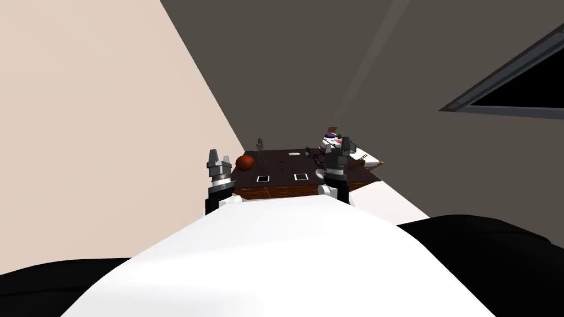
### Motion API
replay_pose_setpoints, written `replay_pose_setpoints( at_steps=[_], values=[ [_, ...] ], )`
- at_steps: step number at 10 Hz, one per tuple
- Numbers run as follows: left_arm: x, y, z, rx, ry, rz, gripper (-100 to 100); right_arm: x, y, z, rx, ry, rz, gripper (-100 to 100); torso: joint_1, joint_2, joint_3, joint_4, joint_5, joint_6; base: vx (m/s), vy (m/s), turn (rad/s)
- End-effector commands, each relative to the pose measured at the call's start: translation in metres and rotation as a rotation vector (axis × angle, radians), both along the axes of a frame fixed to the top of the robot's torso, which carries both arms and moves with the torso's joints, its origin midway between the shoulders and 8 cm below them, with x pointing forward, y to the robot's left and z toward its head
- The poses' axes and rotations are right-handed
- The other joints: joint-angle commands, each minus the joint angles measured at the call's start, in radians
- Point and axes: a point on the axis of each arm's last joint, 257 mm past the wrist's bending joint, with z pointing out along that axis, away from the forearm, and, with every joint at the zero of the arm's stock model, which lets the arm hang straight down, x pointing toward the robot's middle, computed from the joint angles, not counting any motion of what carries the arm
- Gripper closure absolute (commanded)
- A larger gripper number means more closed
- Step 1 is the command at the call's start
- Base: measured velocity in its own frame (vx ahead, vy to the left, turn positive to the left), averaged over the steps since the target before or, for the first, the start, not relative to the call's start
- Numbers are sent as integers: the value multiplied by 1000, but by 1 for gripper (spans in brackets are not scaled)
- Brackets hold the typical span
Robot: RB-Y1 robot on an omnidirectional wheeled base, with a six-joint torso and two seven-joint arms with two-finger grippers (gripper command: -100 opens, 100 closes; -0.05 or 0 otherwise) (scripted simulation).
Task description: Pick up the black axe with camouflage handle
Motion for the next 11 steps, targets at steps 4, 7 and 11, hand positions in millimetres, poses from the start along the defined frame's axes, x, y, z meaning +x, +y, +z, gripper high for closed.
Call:
replay_pose_setpoints(
  at_steps=[4,7,11],
  values=[
    [0,0,0,0,0,0,0,26,2,-29,-40,92,20,-100,3,2,1,0,1,0,-36,51,253],
    [0,0,0,0,0,0,0,52,0,-63,-82,195,26,-100,4,3,2,1,1,0,-45,69,322],
    [0,0,0,0,0,0,0,72,-6,-97,-119,293,22,-100,1,2,1,0,0,0,-21,28,196]
  ],
)
